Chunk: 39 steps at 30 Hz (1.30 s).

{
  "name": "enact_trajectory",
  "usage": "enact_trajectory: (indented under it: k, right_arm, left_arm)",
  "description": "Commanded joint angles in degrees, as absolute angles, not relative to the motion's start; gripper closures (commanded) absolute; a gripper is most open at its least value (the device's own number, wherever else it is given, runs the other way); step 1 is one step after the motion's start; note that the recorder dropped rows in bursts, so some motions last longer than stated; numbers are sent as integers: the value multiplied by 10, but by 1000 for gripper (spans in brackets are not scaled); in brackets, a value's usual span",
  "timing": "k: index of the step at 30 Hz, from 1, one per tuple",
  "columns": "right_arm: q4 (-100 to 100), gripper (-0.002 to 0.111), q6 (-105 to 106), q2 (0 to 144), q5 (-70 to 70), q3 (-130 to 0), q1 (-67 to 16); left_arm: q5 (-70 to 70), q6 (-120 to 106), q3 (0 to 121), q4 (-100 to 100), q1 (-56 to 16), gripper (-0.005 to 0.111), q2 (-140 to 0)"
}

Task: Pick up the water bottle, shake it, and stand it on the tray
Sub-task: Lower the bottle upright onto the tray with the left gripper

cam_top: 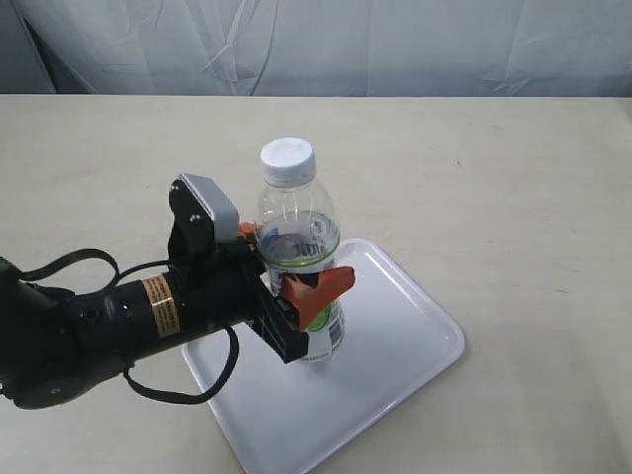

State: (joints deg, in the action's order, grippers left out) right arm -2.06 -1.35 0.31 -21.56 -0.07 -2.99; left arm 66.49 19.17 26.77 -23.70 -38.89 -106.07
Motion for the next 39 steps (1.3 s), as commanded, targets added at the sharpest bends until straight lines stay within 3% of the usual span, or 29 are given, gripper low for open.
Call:
enact_trajectory:
  k: [1, 23, 26, 32, 39]
  right_arm:
    - [-21, 106, -13, 0, -208, 0, -28]
    - [-21, 106, -13, 0, -209, 0, -28]
    - [-21, 106, -13, 0, -209, 0, -28]
    - [-21, 106, -13, 0, -209, 0, -28]
    - [-21, 106, -13, 0, -209, 0, -28]
  left_arm:
    - [700, 193, 284, -227, -389, 106, -1094]
    - [700, 207, 288, -265, -389, 104, -1106]
    - [700, 207, 288, -273, -389, 88, -1106]
    - [700, 208, 288, -261, -389, 36, -1106]
    - [697, 208, 288, -274, -389, 18, -1106]
